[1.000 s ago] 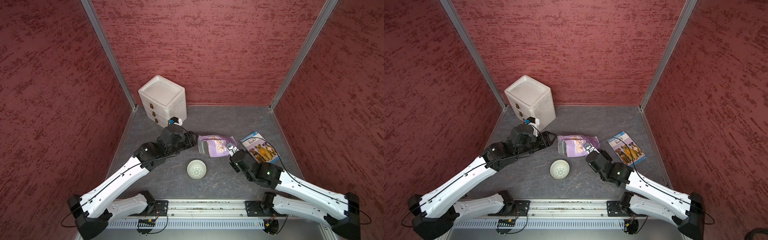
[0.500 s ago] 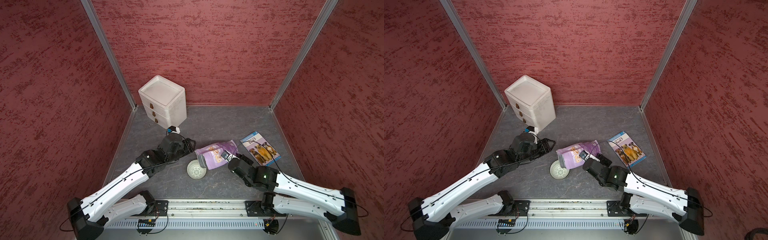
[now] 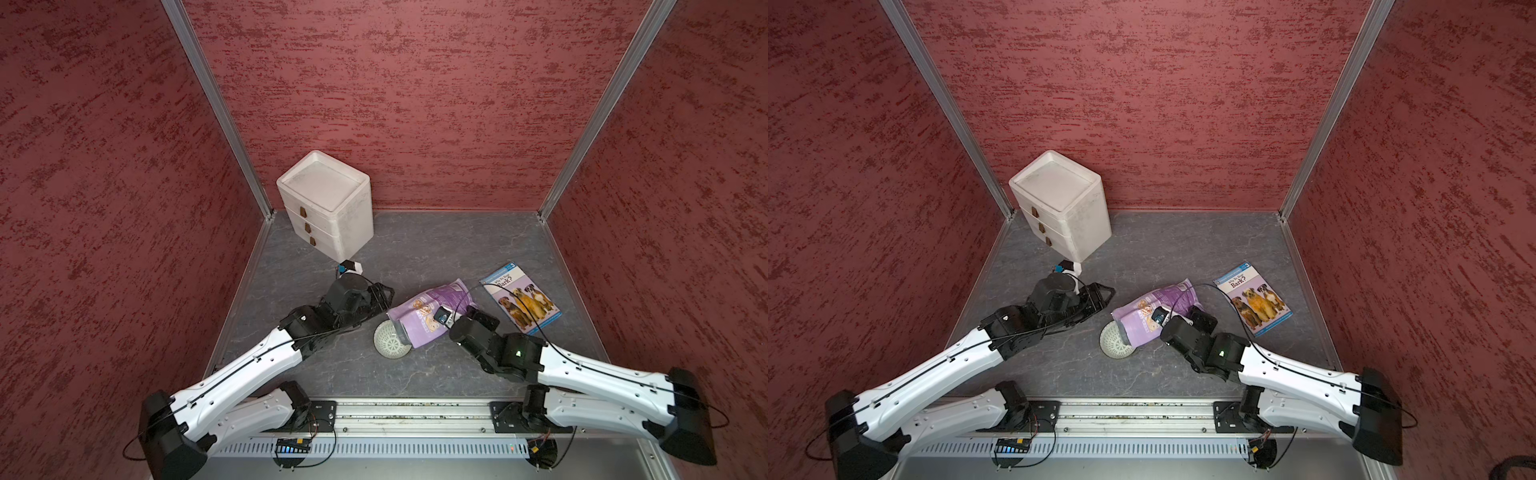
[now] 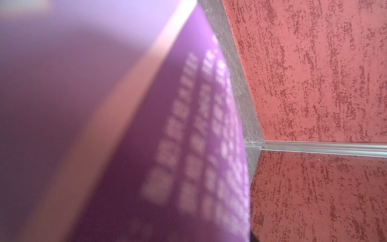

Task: Pour the oats into the breakfast bowl
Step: Pour the oats into the bowl.

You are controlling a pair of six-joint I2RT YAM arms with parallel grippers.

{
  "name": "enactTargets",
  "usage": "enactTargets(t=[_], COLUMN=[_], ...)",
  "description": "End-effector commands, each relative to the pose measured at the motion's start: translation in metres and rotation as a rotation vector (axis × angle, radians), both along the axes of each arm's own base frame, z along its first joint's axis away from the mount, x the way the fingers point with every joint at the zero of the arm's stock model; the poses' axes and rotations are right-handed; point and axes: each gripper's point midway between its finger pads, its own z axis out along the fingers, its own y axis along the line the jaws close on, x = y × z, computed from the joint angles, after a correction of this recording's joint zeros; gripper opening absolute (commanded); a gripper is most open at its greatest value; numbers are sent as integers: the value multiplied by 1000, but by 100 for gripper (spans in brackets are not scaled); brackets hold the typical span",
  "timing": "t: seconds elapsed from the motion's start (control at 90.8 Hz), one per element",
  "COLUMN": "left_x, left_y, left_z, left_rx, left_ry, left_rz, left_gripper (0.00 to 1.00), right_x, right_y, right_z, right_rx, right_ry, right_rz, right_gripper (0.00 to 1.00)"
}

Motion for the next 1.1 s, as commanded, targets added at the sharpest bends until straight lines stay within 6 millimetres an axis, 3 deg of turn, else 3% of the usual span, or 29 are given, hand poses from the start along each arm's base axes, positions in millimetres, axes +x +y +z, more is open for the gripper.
enactTargets(t=[0.0, 0.408, 1.091], left_x=[2, -2, -9], left_y=[-5, -10, -17], left_z=[-3, -28, -52], left_rx=[-23, -32, -21], left_ry=[-7, 13, 57], left_rz=[1, 1, -8], left_gripper=[62, 61, 59], right_x=[18, 25, 29], right_y=[12, 16, 22], right_z=[42, 40, 53], right_rx=[136, 68, -24], right_ry=[-169, -226, -351], right_rz=[-63, -70, -51], right_gripper=[0, 0, 0])
